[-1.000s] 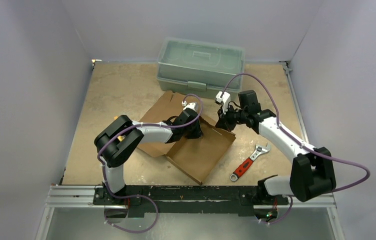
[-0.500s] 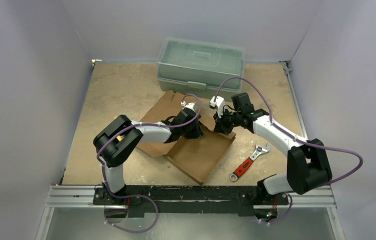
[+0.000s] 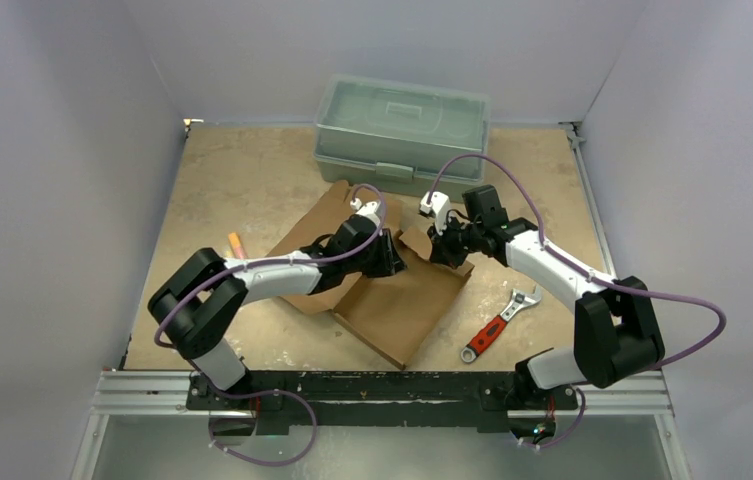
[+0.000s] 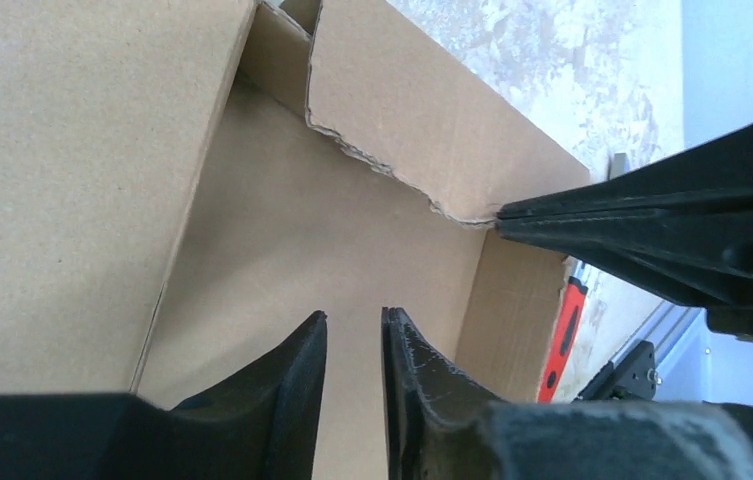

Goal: Fold the paper box

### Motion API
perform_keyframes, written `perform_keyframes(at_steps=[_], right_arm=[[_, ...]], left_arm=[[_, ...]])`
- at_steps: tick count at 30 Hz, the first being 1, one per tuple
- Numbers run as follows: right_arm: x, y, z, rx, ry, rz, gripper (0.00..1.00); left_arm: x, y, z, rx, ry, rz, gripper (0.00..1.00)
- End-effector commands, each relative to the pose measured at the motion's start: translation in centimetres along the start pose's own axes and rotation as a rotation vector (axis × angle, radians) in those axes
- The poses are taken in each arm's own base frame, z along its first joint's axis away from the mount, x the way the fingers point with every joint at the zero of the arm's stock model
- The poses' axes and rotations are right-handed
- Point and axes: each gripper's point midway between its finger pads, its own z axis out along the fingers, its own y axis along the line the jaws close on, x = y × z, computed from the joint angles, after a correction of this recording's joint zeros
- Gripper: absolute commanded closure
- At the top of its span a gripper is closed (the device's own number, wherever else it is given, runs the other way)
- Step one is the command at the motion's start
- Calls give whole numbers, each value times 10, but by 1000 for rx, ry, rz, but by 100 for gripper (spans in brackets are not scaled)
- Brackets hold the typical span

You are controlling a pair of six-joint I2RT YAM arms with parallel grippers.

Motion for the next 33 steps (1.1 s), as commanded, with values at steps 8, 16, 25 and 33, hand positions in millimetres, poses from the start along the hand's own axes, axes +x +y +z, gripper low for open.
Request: perform_keyframes(at_steps=[8,16,25,33], right_arm=[[-4,5,2,-14,-7,-23,100],[-5,7,2,-22,-10,-27,100],[-7,9,2,-34,-17,-30,100],[-8,11,1,-44,-21,-30,100]], left_arm=[[-53,-35,-12,175,-143,-115,58],[-61,-32,6,170,-177,-200,53],[-67,-20,23,168,-250,-355,56],[-73,-11,39,153,-306,-448,62]])
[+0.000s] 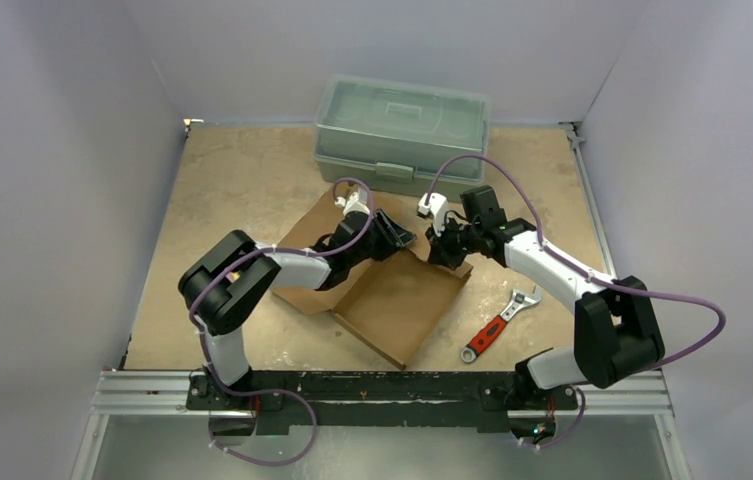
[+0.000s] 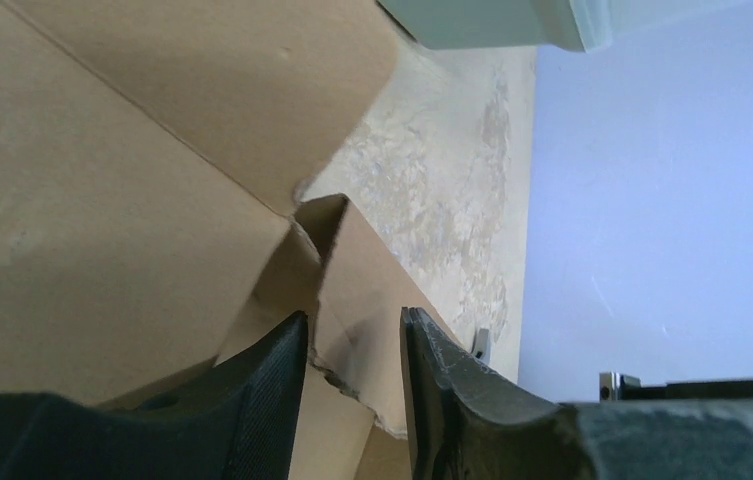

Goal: Fold the paper box

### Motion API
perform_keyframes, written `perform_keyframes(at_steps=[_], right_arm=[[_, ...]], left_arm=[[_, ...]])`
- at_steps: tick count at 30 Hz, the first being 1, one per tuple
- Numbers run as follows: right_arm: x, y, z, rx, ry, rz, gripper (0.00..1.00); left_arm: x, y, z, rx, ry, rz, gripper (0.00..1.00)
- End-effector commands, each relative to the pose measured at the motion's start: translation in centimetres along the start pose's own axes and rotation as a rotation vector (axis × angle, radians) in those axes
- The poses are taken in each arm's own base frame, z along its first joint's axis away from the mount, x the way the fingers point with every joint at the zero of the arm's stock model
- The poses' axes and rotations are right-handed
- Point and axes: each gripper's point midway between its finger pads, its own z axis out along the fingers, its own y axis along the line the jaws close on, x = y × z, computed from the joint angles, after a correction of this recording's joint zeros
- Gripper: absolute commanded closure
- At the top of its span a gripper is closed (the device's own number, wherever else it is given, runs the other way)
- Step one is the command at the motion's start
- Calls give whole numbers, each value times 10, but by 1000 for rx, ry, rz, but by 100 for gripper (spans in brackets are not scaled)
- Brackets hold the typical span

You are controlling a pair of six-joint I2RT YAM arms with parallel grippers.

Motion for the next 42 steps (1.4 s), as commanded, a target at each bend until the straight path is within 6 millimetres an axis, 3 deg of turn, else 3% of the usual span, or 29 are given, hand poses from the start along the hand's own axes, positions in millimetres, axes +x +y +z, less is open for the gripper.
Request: perform_keyframes(at_steps=[1,9,24,30,34,37,40,42], right_arm=[[-7,6,0,-30,-21,-20,100],[-8,8,0,-41,-26,-24,100],[-6,7,1,-36,-17,-21,100],[-12,10,-8,-60,-31,-48,81],[-15,14,-26,-108,-53,-97,67],[-14,11,-46,-97,-63,-169,48],[-12,-5,-63,7,-80,-177,32],[-5,-10,-67,46,-82,-174,19]], left_arm=[[-10,-7,10,33,-73,-78,63],[2,-5,24,56,-70,-134,79],[13,-6,28,73,-40,-128,95],[16,5,23,51,-34,-96,100],[16,10,21,44,-34,-76,100],[18,10,21,54,-25,-69,100],[19,11,22,58,-15,-53,100],[20,13,21,57,-11,-40,100]])
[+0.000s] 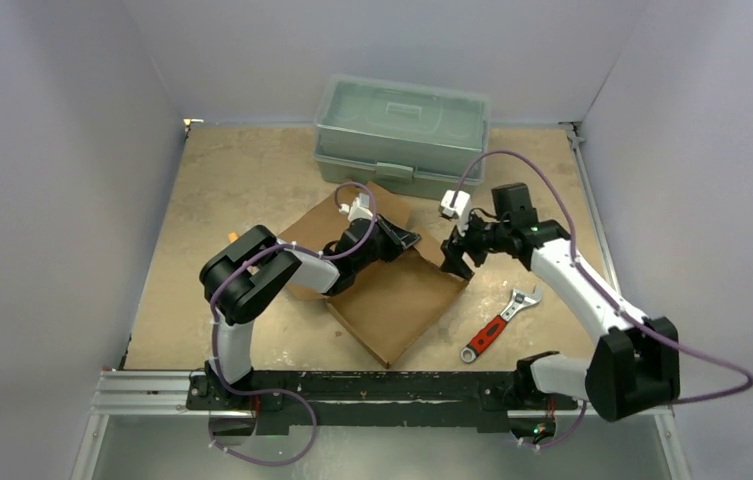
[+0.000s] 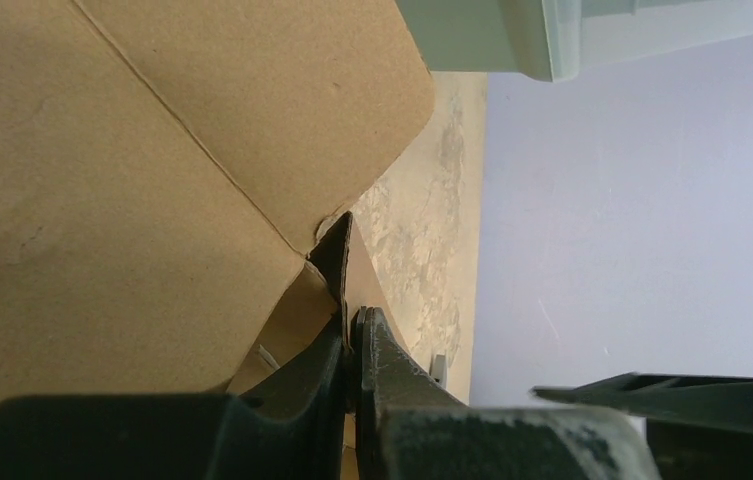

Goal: Fold the paper box

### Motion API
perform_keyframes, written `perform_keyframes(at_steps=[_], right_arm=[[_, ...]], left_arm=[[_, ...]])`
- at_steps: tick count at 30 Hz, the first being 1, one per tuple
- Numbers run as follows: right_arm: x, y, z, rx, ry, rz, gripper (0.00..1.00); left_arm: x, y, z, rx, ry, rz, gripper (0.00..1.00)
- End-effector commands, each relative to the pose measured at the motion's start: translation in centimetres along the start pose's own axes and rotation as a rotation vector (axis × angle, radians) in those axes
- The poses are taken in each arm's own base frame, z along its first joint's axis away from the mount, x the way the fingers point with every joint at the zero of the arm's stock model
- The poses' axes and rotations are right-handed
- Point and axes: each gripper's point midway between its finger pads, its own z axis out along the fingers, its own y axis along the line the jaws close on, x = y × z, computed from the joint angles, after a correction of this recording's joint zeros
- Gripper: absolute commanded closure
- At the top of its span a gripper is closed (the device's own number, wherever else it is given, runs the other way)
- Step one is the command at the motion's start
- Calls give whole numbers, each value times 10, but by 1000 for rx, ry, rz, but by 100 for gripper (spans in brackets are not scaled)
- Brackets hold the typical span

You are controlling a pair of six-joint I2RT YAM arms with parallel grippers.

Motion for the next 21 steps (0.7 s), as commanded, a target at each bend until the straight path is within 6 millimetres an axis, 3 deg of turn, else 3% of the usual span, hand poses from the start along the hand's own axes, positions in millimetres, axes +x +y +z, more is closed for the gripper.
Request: perform_keyframes(at_steps=[1,4,9,21], right_arm=[[0,-6,-20,64,-30,-67,14],[2,-9,-20,52,-44,0,7],[25,-19,-7,41,59,73,5],[39,-20,10,-9,110,193,13]], left_arm=[[9,16,-3,-17,41,86,100],[9,15,-5,-10,49,110,100],[9,18,-7,-11,52,141,100],[15,23,-9,8,90,221,100]])
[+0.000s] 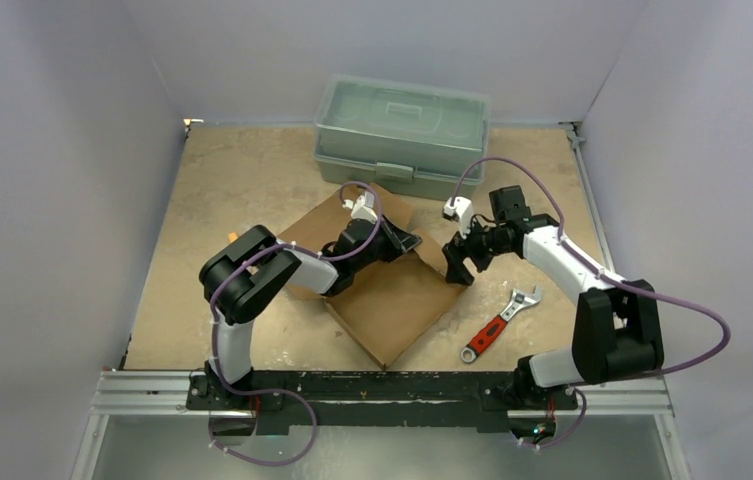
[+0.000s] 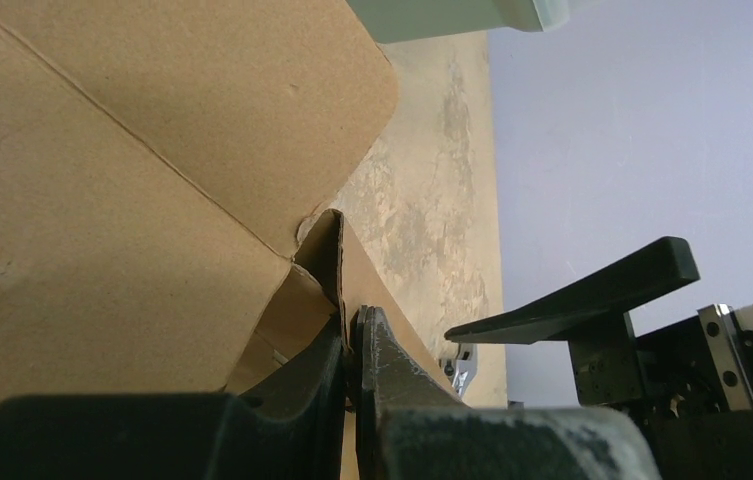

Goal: Fold the paper box

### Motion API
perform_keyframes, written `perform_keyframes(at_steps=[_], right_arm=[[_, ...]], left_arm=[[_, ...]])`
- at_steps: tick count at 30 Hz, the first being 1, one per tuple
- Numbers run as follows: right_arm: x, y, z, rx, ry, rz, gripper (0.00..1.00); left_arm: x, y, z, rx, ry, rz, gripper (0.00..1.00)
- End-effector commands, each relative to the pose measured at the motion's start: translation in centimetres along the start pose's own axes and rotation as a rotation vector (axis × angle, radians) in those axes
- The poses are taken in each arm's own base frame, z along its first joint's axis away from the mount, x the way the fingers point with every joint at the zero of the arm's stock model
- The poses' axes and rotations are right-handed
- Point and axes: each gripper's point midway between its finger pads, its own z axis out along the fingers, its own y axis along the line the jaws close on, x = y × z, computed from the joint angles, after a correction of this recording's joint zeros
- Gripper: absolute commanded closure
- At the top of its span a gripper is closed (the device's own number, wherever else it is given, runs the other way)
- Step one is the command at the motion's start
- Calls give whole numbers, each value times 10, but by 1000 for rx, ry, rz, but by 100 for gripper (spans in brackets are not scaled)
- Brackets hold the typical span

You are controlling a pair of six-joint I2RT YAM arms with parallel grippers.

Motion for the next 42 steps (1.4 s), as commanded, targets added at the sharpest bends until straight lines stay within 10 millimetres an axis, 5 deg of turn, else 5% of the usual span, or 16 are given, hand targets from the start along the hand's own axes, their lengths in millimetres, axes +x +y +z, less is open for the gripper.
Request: perform_keyframes(at_steps=[1,6,24,33,42], right_arm=[[-11,0,-2,-19,-16,23,14],[-6,-4,1,9,-4,34,26],[3,-12,15,101,72,4,35],[4,-17,15,135,79,2,48],[5,-19,17,146,85,3,53]], left_arm=[[14,21,-6,-28,57,86,100],[15,22,-6,-20,58,93,100],[11,12,-13,23,53,132,100],[1,-6,-21,61,50,173,81],[-8,-30,-33,98,44,212,75]])
